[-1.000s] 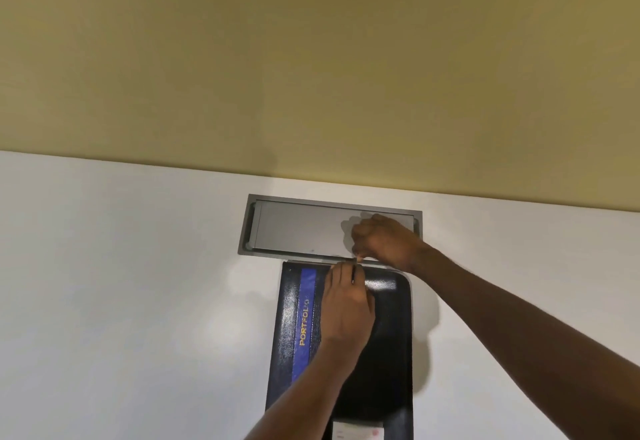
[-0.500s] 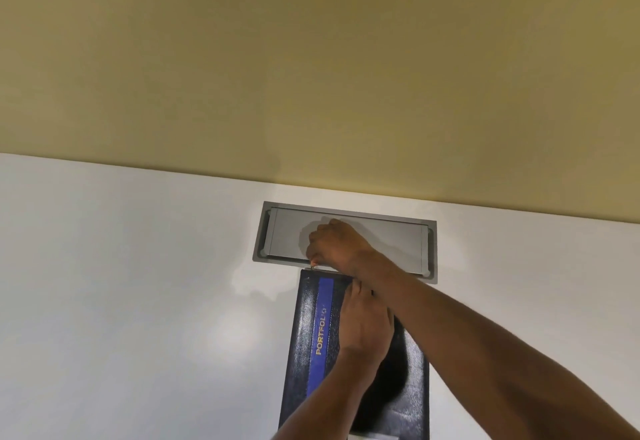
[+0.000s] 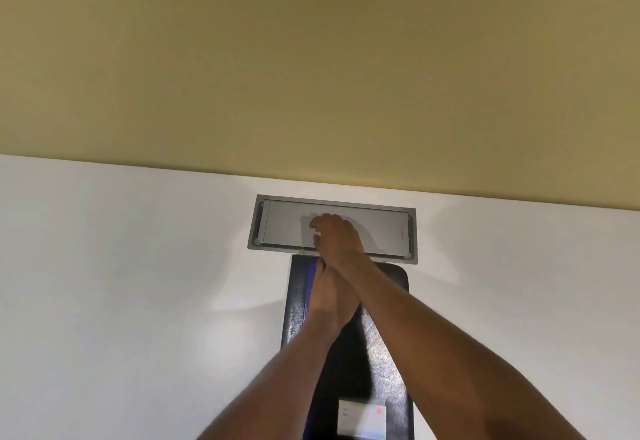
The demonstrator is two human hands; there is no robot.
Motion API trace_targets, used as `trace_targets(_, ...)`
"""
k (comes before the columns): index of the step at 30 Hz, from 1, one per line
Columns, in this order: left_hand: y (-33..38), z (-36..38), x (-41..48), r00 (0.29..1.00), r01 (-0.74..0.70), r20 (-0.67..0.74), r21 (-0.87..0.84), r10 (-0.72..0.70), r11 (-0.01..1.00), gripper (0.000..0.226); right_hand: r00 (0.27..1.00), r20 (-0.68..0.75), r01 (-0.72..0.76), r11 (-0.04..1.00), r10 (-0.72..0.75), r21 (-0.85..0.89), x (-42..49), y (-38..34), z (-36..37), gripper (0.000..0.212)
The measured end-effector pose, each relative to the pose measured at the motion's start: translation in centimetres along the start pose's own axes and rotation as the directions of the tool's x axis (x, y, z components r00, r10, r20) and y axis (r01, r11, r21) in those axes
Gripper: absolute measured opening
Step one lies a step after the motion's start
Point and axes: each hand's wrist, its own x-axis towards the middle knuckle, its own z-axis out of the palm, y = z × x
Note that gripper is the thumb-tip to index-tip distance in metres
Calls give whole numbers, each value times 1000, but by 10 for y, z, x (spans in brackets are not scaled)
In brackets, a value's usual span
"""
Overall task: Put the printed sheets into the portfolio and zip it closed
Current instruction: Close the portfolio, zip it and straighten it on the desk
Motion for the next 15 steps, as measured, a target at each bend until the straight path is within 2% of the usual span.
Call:
trace_targets(1,-2,-3,-1,997,16,-73,-90,-23,996,47,999,-48,-5,1000,6,19,-9,1,-4,38)
trace_targets(2,-3,-12,0,995,45,-84,-80,-52,996,52,995,-99,-10,1000,12,29,-18,2,-8,40)
trace_targets(3,-7,-17,0,989,7,-148,20,-4,1000,58,989,-148,-16,1000,20,27,-28,4,-11,41)
trace_targets(5,-13,-30,-2,978,-22,-205,108,44,994,61,972,-229,-41,999,44,19,-50,6,-17,43)
trace_targets(7,-16,-40,-10,973,-29,-218,189,70,982,58,952,-295,-72,997,78,28,-74,10,-21,45)
trace_targets(8,-19,-44,-14,973,-24,-223,173,63,985,57,945,-316,-85,996,89,27,-86,12,-21,46)
trace_targets(15,-35,-51,-71,973,105,-212,32,-96,994,65,902,-314,-283,955,297,88,-171,28,2,53)
